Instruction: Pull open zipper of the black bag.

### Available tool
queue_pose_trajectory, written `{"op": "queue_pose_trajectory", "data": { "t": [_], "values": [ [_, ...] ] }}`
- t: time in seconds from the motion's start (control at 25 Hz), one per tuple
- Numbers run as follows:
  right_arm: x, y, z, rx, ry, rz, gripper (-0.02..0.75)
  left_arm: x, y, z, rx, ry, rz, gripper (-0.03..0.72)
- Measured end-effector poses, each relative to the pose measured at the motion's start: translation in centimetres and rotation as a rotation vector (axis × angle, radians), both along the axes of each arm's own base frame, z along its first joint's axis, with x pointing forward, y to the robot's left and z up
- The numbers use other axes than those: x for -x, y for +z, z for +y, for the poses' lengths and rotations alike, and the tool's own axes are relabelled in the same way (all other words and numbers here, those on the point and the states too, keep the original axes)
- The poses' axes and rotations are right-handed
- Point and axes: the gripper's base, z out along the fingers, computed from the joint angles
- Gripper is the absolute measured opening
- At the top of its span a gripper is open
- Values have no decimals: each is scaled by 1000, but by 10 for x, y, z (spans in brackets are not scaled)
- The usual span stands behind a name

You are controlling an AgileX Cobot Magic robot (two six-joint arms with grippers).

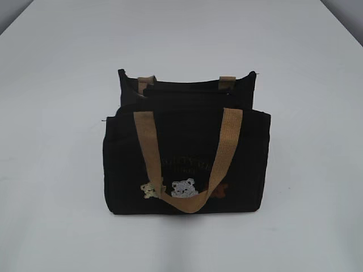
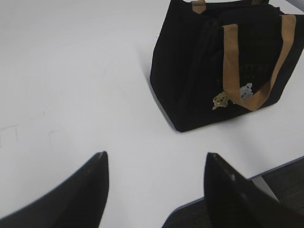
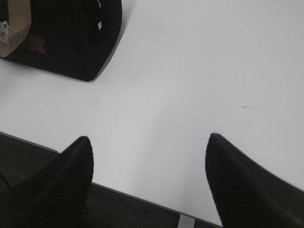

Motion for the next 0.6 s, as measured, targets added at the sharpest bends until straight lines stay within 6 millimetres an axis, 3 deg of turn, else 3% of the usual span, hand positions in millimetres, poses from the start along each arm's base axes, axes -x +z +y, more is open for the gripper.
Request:
{"op": "queue_pose_trajectory", "data": {
  "t": [0.24, 0.6],
  "values": [
    [0, 0, 0, -1, 1, 0, 570, 0, 0, 0, 0, 10, 0, 475],
    [0, 0, 0, -2, -50, -1, 570, 0, 0, -2, 3, 236, -17, 475]
  ]
}}
